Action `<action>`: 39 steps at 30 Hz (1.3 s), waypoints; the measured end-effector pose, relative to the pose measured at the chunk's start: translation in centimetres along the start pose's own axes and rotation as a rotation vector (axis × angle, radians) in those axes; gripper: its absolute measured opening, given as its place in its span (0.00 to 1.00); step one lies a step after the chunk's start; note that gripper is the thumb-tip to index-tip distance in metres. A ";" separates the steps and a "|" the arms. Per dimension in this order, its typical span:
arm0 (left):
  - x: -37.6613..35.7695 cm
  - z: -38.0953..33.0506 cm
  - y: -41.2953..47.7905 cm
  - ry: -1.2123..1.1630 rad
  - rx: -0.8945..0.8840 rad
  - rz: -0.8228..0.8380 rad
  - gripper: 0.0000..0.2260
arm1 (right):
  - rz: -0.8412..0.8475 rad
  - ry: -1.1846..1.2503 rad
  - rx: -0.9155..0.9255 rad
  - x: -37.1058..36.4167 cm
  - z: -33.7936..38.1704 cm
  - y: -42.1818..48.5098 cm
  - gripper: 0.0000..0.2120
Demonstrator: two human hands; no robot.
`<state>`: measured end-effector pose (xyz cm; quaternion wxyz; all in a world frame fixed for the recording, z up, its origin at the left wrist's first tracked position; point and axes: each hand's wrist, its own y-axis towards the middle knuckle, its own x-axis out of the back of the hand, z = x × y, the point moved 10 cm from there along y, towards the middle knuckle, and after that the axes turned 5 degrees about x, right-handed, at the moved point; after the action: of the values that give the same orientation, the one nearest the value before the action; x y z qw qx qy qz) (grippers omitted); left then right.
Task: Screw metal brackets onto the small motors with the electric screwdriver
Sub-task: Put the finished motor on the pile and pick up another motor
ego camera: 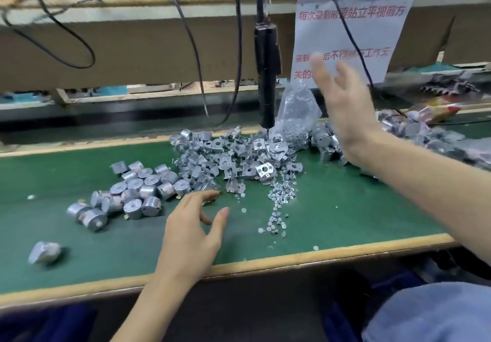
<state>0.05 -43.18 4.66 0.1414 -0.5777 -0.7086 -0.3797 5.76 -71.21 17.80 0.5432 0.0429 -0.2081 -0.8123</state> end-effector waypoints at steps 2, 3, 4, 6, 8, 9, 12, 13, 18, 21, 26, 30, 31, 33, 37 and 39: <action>1.2 1.7 0.2 0.045 0.035 -0.060 0.12 | 0.123 -0.046 0.079 -4.9 1.5 -1.1 0.52; 1.8 2.5 0.4 0.076 0.047 -0.093 0.12 | 0.127 -0.068 0.099 -6.5 2.1 -1.0 0.52; 2.4 3.4 0.6 0.115 0.065 -0.122 0.13 | 0.098 -0.072 0.120 -7.4 2.6 -0.5 0.51; 3.6 5.2 1.0 0.229 0.110 -0.178 0.16 | 0.008 -0.109 0.146 -8.1 3.4 0.8 0.48; 4.9 6.9 1.3 0.371 0.158 -0.242 0.18 | -0.066 -0.164 0.173 -8.6 4.2 1.5 0.45; 5.4 7.8 1.5 0.432 0.188 -0.266 0.19 | -0.085 -0.189 0.181 -8.9 4.2 1.9 0.44; 6.2 9.7 1.9 0.548 0.271 -0.279 0.24 | -0.087 -0.175 0.180 -9.5 3.5 2.6 0.35; 6.1 10.0 2.1 0.571 0.282 -0.264 0.25 | -0.075 -0.136 0.195 -9.9 3.4 2.5 0.25; 5.4 10.1 2.7 0.573 0.216 -0.251 0.26 | 0.060 0.068 0.264 -12.6 3.3 1.8 0.11; 5.1 9.4 2.7 0.575 0.122 -0.276 0.20 | 0.138 0.177 0.273 -13.9 3.4 1.2 0.10; 4.6 9.1 2.8 0.540 0.061 -0.238 0.16 | 0.255 0.405 0.242 -14.9 3.1 0.3 0.21; 4.7 8.9 2.8 0.548 0.055 -0.239 0.16 | 0.275 0.446 0.214 -14.6 2.1 -0.1 0.24; 4.6 8.9 2.8 0.549 0.062 -0.236 0.16 | 0.280 0.443 0.209 -14.5 1.9 -0.3 0.23; 4.3 8.9 2.7 0.536 0.096 -0.217 0.15 | 0.285 0.437 0.205 -14.2 1.5 -0.4 0.25; 3.7 8.5 2.4 0.479 0.145 -0.149 0.13 | 0.271 0.429 0.216 -13.1 1.1 -0.6 0.25; 2.8 7.8 2.1 0.399 0.139 -0.078 0.13 | 0.266 0.433 0.215 -12.6 1.0 -0.7 0.23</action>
<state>3.01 -35.63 1.95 0.3037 -0.4518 -0.7130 -0.4419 9.95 -59.36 16.51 0.6691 0.2452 -0.1760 -0.6792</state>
